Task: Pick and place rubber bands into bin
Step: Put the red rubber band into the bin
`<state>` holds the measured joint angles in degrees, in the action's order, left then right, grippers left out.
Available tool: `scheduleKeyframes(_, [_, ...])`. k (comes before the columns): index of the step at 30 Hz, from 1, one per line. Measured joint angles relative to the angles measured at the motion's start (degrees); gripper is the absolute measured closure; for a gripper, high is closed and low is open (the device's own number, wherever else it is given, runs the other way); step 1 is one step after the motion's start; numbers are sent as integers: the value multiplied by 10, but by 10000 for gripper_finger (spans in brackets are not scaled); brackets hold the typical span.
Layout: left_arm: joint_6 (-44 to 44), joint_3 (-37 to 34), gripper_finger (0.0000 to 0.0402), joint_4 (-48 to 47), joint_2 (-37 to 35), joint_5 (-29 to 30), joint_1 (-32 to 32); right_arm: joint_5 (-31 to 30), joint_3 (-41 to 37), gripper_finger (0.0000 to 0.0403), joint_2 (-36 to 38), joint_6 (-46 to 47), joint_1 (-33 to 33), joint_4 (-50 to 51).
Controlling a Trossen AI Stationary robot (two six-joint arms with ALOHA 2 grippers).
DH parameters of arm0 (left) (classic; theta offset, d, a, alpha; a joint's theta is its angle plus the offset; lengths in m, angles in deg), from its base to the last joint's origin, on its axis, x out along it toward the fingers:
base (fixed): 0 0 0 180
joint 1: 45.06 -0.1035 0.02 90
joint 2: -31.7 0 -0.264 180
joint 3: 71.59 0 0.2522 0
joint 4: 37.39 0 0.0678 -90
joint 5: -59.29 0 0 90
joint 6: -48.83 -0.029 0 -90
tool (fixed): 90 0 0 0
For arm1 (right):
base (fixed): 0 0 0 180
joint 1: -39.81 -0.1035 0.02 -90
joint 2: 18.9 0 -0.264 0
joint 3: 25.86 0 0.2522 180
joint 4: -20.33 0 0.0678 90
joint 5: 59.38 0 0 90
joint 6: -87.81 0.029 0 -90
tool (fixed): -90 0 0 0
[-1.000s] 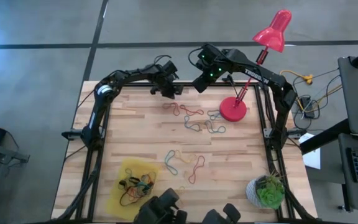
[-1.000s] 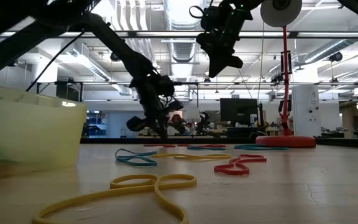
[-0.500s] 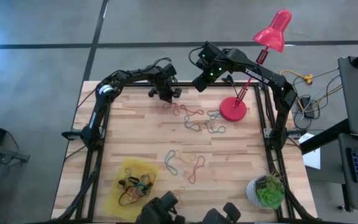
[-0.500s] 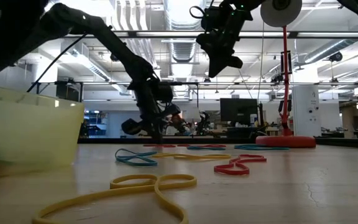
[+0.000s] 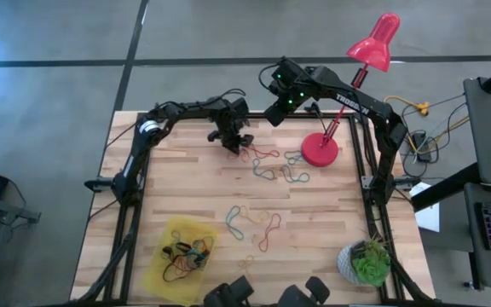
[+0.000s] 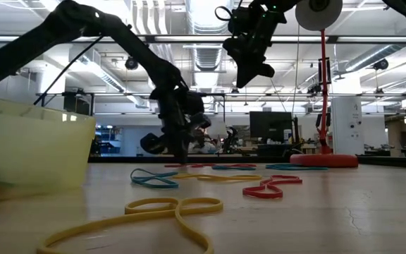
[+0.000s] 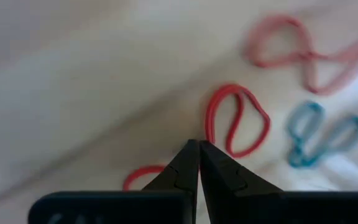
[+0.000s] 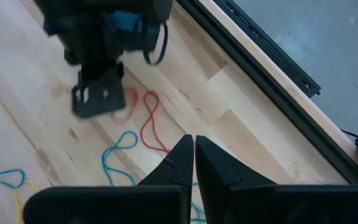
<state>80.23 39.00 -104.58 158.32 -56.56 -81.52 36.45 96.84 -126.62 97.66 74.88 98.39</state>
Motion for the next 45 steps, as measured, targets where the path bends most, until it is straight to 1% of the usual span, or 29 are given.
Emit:
scheduleKeyframes(3, [-36, 11, 402, 17, 0, -18, 12, 0, 0, 394, 0, -4, 2, 0])
scheduleKeyframes(5, [-51, 18, 402, 18, 0, -15, 18, 0, 0, 394, 0, -8, 2, 0])
scheduleKeyframes(12, [-133, 21, 402, 18, -5, 15, 34, 0, 0, 394, 0, -10, 2, 2])
scheduleKeyframes(19, [-156, 21, 402, 15, -18, 90, 43, 0, 0, 394, 0, -10, 2, 2])
scheduleKeyframes(26, [-188, 18, 400, 19, -18, 84, 44, 1, 0, 394, 0, -9, 2, 3])
scheduleKeyframes(29, [-200, 17, 382, 19, -18, 84, 45, 1, 0, 394, 0, -5, 2, 3])
scheduleKeyframes(38, [-200, 12, 281, 20, -18, 75, 45, 2, 0, 394, 0, 6, 2, 4])
scheduleKeyframes(41, [-200, 10, 266, 25, -18, 74, 45, 2, 0, 394, 0, 7, 2, 4])
scheduleKeyframes(45, [-199, -3, 263, 31, -17, 74, 45, 2, 0, 394, 0, 19, 2, 4])
